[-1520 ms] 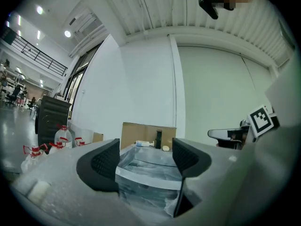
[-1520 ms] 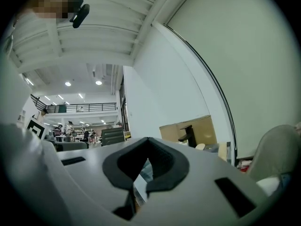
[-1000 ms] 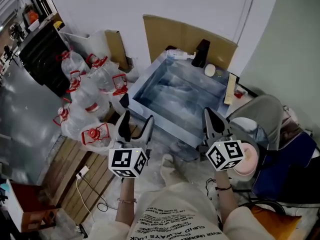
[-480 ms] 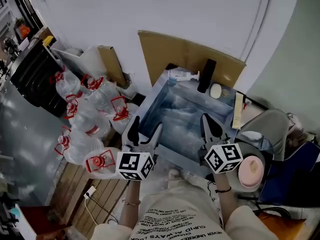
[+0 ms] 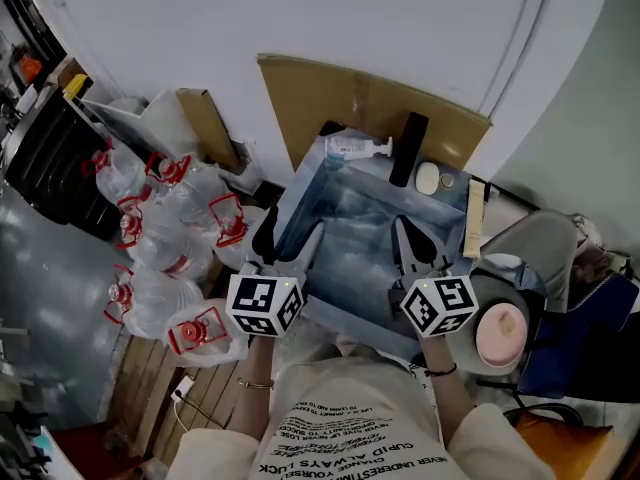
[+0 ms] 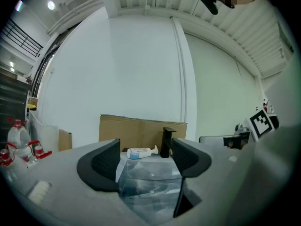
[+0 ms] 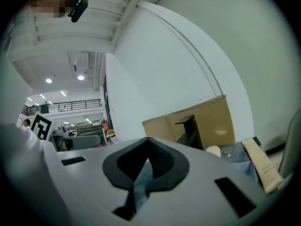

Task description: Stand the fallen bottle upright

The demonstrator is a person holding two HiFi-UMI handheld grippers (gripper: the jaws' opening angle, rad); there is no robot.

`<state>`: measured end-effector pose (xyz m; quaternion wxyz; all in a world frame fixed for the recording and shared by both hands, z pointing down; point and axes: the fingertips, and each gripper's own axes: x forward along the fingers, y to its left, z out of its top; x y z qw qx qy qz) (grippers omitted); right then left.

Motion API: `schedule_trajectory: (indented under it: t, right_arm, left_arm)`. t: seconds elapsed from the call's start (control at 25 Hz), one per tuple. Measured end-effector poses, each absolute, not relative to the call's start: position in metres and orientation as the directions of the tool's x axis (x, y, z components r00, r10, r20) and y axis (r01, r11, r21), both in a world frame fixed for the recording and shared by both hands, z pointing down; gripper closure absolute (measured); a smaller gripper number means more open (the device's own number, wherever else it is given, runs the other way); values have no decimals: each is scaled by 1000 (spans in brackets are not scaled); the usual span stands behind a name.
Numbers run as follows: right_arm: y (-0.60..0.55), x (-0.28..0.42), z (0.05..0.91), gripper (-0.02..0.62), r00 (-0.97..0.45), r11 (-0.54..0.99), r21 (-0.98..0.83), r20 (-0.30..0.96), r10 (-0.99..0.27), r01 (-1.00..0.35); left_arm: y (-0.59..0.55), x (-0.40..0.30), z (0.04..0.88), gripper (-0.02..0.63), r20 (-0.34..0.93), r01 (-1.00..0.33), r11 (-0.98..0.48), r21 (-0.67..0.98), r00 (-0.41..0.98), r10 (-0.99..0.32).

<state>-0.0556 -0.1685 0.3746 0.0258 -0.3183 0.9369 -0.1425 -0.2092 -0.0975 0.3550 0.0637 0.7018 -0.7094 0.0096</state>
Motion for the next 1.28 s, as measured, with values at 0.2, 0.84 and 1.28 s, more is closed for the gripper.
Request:
schedule_trajectory:
  t: [0.2,0.84,1.28]
  right_arm:
    - [-177,-53,383,592,-771,723,-308,60,-633,-618]
    - [-207,-77,398,592,-650,602,-299,91,-755,-741]
    - [-213,-118,414,592,-626,589,-240,124,-770,-772]
  left_arm:
    - [-127,-212,360,273,156,-998,-47,29,51,-986]
    - [-236,-235,378,273,281,-942,-318,-111,277,-919]
    - [-287,-224,421,273,421,-809,-556,-188,445,-790]
